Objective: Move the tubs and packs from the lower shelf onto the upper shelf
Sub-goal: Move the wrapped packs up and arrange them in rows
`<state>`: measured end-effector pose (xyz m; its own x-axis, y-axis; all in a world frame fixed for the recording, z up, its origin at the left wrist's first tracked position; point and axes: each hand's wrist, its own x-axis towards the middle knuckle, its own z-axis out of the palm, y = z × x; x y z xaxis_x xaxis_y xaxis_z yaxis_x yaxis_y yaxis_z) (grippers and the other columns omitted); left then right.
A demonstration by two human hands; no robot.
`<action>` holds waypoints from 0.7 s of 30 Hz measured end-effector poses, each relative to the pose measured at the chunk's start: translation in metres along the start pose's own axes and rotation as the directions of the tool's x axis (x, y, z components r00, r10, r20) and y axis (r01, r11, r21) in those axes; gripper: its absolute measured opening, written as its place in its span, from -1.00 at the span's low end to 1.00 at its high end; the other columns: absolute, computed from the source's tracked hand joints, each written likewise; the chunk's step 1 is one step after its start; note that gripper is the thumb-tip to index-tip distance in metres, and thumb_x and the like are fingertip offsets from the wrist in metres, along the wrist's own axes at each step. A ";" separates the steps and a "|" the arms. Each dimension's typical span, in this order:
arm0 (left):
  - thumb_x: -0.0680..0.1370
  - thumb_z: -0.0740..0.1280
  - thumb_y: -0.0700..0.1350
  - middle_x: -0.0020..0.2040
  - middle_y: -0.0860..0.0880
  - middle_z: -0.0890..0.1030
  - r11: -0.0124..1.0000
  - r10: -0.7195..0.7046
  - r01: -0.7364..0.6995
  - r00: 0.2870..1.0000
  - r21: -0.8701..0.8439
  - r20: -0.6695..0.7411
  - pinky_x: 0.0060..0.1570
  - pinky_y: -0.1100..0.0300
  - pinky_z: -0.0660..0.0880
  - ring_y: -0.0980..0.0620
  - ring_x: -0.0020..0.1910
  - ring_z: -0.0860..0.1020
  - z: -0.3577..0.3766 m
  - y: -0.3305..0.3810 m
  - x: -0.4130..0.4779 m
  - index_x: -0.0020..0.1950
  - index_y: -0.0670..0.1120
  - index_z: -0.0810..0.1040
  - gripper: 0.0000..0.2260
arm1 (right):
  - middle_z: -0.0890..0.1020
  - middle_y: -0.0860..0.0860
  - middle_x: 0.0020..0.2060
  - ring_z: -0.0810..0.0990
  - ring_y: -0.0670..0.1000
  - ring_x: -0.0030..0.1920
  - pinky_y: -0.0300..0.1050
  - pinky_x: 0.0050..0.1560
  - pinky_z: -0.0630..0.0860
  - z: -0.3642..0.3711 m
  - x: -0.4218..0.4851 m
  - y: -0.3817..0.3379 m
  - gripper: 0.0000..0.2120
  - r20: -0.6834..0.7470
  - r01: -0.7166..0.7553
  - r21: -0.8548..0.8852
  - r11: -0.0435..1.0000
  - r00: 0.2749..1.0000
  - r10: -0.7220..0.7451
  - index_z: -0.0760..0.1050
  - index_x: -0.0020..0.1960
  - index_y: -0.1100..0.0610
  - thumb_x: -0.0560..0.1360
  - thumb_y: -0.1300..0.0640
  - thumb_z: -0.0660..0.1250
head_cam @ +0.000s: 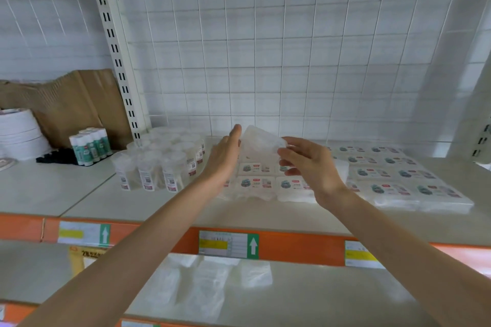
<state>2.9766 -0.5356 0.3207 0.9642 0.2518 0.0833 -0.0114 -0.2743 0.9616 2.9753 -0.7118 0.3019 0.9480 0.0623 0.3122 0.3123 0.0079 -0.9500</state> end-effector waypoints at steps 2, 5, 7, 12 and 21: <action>0.61 -0.01 0.32 -0.01 -0.16 0.62 0.999 -0.002 0.001 1.000 0.043 0.023 -0.05 0.03 0.45 -0.10 -0.03 0.59 -0.010 -0.002 -0.004 0.18 -0.08 0.54 -0.44 | 0.68 0.03 -0.03 0.70 -0.02 -0.19 -0.23 -0.22 0.58 -0.002 -0.005 0.001 -0.76 0.006 0.123 -0.085 0.989 0.992 -0.123 0.59 0.15 0.07 0.51 0.27 0.41; 0.60 0.06 0.33 -0.34 -0.08 0.56 0.983 -0.096 0.114 0.988 -0.141 0.123 -0.37 0.16 0.36 0.03 -0.45 0.44 -0.019 -0.001 -0.010 0.00 -0.03 0.49 -0.54 | 0.67 -0.02 0.04 0.70 -0.06 -0.15 -0.20 -0.13 0.62 -0.002 -0.009 0.003 -0.72 0.052 0.217 -0.198 0.956 0.976 -0.210 0.57 0.14 -0.05 0.51 0.26 0.42; 0.59 0.16 0.28 -0.27 -0.11 0.60 0.978 -0.109 0.138 0.978 -0.158 0.176 -0.40 0.18 0.35 0.03 -0.45 0.46 -0.021 0.000 -0.012 0.02 -0.01 0.46 -0.63 | 0.65 -0.03 0.05 0.69 -0.13 -0.14 -0.27 -0.13 0.60 0.000 -0.012 0.004 -0.69 0.073 0.270 -0.255 0.929 0.963 -0.260 0.57 0.10 -0.12 0.51 0.26 0.43; 0.61 0.33 -0.09 -0.03 -0.14 0.65 0.966 -0.019 0.072 0.978 -0.250 0.206 -0.45 0.25 0.47 0.06 -0.37 0.59 -0.018 -0.009 -0.014 0.31 -0.11 0.47 -0.71 | 0.47 -0.10 0.21 0.65 -0.11 -0.04 -0.29 -0.11 0.58 0.004 -0.017 0.008 -0.68 0.116 0.279 -0.277 0.919 0.960 -0.256 0.58 0.03 -0.02 0.48 0.39 0.39; 0.63 0.29 -0.17 -0.01 -0.07 0.68 0.957 0.146 -0.081 0.964 -0.279 0.223 -0.17 0.23 0.53 0.05 -0.17 0.60 -0.017 -0.023 -0.015 0.35 0.11 0.50 -0.68 | 0.61 0.05 0.07 0.66 -0.03 -0.13 -0.17 -0.18 0.57 0.004 -0.013 0.004 -0.82 -0.006 0.001 -0.015 1.000 1.000 -0.001 0.42 0.12 0.07 0.56 0.14 0.36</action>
<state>2.9580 -0.5171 0.3014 0.9867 -0.0042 0.1626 -0.1627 -0.0237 0.9864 2.9643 -0.7082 0.2940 0.9479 0.0567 0.3135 0.3144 -0.0075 -0.9492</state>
